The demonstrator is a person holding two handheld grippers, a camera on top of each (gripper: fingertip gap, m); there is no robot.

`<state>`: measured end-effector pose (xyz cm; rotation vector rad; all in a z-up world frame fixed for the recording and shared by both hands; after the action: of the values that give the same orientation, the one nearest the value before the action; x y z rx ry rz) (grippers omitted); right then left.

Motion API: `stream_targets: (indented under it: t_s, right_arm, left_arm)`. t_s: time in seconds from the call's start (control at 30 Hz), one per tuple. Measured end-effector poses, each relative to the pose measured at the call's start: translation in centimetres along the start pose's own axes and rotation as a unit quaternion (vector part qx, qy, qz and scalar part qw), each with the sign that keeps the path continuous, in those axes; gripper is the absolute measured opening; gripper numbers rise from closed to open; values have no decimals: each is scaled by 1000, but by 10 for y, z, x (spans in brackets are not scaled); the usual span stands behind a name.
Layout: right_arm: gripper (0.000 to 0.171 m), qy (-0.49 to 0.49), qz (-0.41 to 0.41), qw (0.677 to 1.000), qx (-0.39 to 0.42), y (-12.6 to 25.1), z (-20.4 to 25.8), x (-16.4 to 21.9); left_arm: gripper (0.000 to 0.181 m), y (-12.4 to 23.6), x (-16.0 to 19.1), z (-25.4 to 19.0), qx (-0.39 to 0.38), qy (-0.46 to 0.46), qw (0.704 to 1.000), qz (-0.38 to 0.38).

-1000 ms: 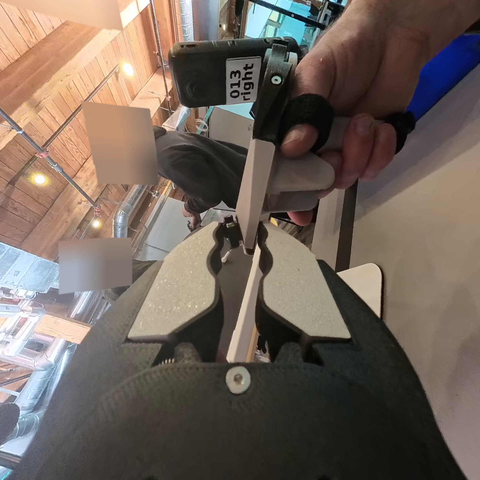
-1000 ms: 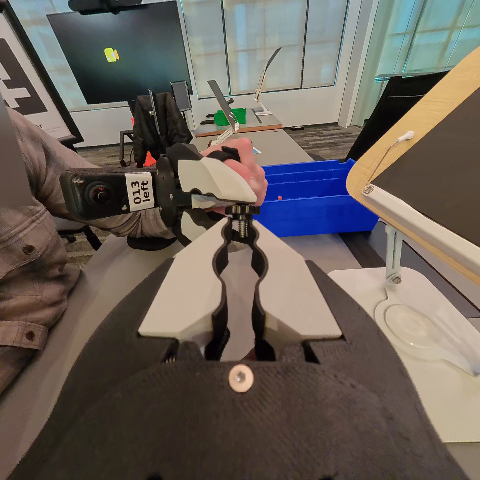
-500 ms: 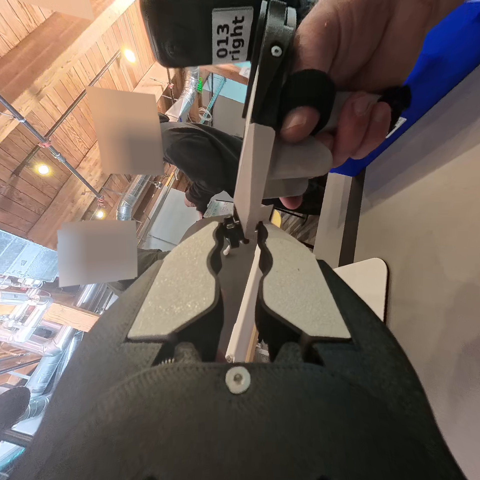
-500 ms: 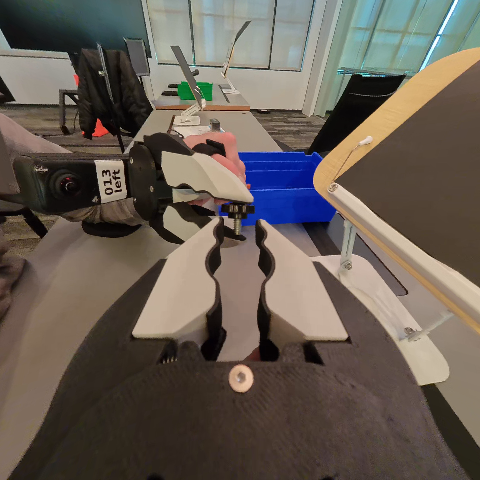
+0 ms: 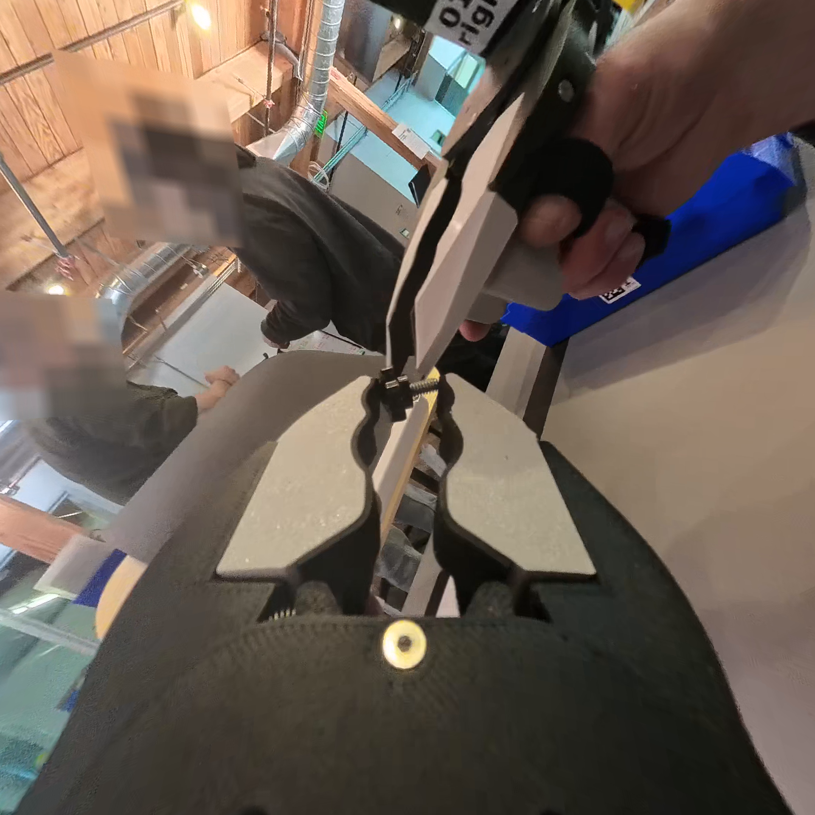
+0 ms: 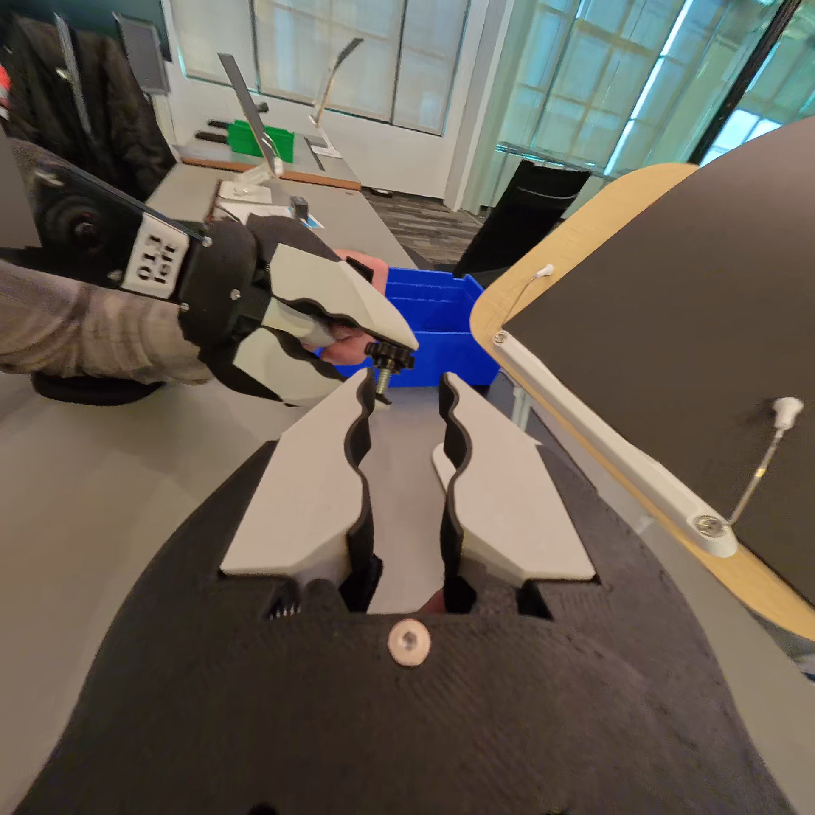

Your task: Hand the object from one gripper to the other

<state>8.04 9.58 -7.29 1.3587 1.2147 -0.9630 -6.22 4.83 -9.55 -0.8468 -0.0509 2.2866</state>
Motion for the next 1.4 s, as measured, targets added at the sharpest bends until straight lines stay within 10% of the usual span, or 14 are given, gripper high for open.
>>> stream_targets:
  t_s: [0.6, 0.9, 1.4]
  right_arm:
    - [28, 205, 56, 974, 78, 3, 12, -6]
    - [23, 457, 106, 864, 183, -18, 34, -1]
    - [27, 558, 143, 768, 279, -31, 39, 2]
  left_arm:
    - [24, 0, 6, 22, 90, 258, 962, -3]
    - [24, -2, 2, 25, 131, 357, 925, -5]
    - [24, -6, -2, 23, 159, 469, 869, 7]
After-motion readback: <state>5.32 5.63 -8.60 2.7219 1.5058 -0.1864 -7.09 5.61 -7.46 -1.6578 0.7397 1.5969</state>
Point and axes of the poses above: each gripper's, where its closed fingertips meet, y back along the fingers, x out of its underside, z = x × y across the jaws, the point moved 9 cm from there along y, back along the fingers, and after that the axes turned 11 degrees about -x, right-handed, at the moved point
